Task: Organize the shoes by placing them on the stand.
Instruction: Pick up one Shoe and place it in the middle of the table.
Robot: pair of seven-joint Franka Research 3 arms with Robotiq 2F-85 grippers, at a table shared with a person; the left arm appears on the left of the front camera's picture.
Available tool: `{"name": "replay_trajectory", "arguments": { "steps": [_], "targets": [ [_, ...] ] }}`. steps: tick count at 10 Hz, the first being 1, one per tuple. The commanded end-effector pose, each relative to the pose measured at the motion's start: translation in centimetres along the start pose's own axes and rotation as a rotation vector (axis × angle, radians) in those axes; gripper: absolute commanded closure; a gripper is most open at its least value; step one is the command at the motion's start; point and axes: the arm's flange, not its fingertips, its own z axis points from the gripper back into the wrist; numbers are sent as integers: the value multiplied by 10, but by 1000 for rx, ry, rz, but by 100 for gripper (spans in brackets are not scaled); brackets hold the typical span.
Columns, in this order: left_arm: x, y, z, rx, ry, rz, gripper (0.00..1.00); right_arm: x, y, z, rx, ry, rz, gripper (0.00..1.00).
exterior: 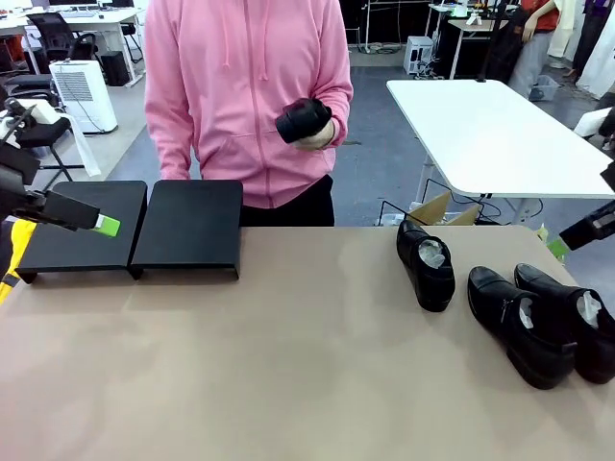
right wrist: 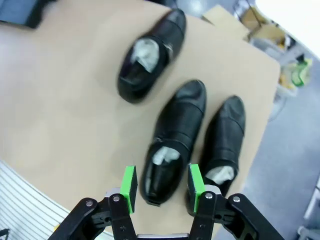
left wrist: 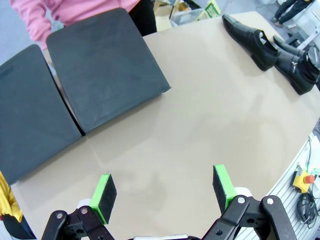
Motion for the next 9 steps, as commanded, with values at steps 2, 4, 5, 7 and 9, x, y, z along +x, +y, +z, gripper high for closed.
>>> {"name": "replay_trajectory", "arguments": {
  "steps": [2,4,5,7,9],
  "targets": [
    [0,2,2,-9,0,-12,0,-27,15,-26,-80,151,-14,45],
    [0,2,2,-9,0,-12,0,-1,1,-8,-39,49,0,45],
    [0,2,2,-9,0,-12,0,-1,1,-8,-39,49,0,45],
    [0,2,2,-9,0,-12,0,-1,1,-8,-39,49,0,45],
    [0,2,2,-9,0,-12,0,-14,10,-21,-94,104,-36,45]
  ]
}}
